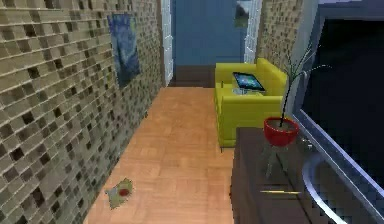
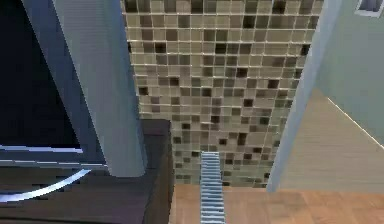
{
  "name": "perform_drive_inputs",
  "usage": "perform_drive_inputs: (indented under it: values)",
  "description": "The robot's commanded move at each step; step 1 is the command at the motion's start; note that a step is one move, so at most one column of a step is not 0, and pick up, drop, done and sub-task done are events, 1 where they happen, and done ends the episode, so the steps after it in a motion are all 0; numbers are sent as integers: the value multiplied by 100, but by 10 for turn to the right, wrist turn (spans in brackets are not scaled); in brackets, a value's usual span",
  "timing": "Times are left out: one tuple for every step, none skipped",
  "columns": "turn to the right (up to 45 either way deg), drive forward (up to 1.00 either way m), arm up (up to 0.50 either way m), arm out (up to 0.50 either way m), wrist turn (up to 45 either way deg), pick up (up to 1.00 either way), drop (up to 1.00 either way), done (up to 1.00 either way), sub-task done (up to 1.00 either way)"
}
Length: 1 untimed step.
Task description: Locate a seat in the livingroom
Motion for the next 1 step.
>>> perform_drive_inputs:
  values:
    - [0, 100, 0, 0, 0, 0, 0, 0, 0]
